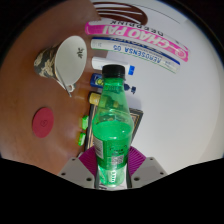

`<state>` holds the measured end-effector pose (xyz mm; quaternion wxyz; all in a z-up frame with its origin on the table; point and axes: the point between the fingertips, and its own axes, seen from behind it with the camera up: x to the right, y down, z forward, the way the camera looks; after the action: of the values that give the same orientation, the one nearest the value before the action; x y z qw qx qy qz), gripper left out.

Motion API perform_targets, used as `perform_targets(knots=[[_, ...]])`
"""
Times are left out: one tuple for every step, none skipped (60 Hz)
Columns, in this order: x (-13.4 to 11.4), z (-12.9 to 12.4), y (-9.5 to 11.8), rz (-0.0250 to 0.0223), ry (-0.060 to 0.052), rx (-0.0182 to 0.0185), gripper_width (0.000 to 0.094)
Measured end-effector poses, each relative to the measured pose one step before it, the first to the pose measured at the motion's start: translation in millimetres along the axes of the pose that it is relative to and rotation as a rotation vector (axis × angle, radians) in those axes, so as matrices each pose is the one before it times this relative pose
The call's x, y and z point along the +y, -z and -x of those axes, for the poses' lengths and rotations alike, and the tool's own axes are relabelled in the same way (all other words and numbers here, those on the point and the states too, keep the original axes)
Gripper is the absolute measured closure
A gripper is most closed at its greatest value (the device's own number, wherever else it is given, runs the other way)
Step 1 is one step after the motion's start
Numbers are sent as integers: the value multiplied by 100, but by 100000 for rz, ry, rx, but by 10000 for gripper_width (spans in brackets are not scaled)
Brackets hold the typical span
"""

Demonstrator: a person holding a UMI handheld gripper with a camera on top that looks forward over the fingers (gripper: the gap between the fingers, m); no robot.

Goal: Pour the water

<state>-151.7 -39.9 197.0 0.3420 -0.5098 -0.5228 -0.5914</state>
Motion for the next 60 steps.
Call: perform_targets(knots=[[-43,-137,-219,197,2970,572,580],[17,-124,-207,444,2997,463,576],[30,-106,-206,562,2911,399,578],[13,-114,-205,566,2685,355,578],[13,-105,-198,456,2358,334,579],[-71,-50,-266,-32,2112,273,579],[-87,-20,-174,111,1855,-41,580],[-112,24,-160,-95,1576,-122,577],[-81,-7,-154,53,1450,-191,577],[-92,-50,-95,-33,1276,-54,579],[-164,-90,-89,-285,1061,182,577],[-208,-149,-53,-474,1071,279,578],[-221,-143,-51,-528,1073,411,579],[-190,-206,-37,-350,1298,665,578],[-193,-215,-24,-465,1218,772,578],[-242,-139,-61,-521,1433,540,579],[-172,-122,-21,-409,1476,428,580],[-200,-90,-19,-463,1286,157,578],[-244,-80,-20,-658,830,97,576],[-215,-80,-19,-701,394,77,578],[-174,-74,-40,-564,206,84,580],[-103,-14,-60,-303,239,-104,580],[-77,-37,-25,51,319,-131,579],[-78,5,-53,-183,43,-218,581],[-114,-32,-57,-330,-157,-58,579],[-83,-22,-41,-392,-206,-71,579],[-43,-31,-38,-236,-171,-25,580],[-24,-29,-54,-173,-336,-37,579],[-9,-13,-32,-155,-521,-176,579],[-12,-22,-11,-162,-869,-199,578],[-18,-20,-28,-278,-1296,-91,577],[-12,-57,32,-339,-1420,-82,578],[-21,39,-15,-605,-1922,-652,579],[-7,49,28,-453,-2001,-628,578],[13,14,48,-401,-2355,-584,578],[18,-52,72,-474,-2679,-459,578],[12,-78,92,-578,-3001,-345,579],[-10,-75,93,-721,-3269,-373,580],[-8,-54,114,-752,-3581,-552,578],[10,-210,102,-611,-3455,-562,579],[-15,-70,237,-209,-4418,-283,577],[26,-220,37,-1238,-4887,-1234,579],[19,-162,150,-754,-5052,-703,578],[7,-100,136,-824,-5111,-970,580],[-8,-74,157,-748,-5217,-1190,580],[22,-114,154,-532,-5461,-1036,578],[36,-215,164,-395,-5689,-701,578],[-120,-102,243,-313,-5535,-168,579],[-122,-66,139,-1069,-5988,-1187,577],[-132,-162,171,-1451,-5460,-1271,578],[-176,-133,115,-1280,-5685,-1123,577],[-161,-259,133,-1071,-5546,-639,577],[-97,-250,109,-996,-5322,-331,578],[-156,-168,96,-1105,-5074,-580,579],[-324,-1,213,-1121,-4720,-457,578],[-230,-43,43,-1521,-4964,-1125,579],[-225,-118,-25,-1549,-5002,-693,578],[-76,-167,72,-1052,-5205,-422,578],[-56,-53,-4,-805,-4999,-526,577],[-15,74,5,-726,-4909,-1039,577]])
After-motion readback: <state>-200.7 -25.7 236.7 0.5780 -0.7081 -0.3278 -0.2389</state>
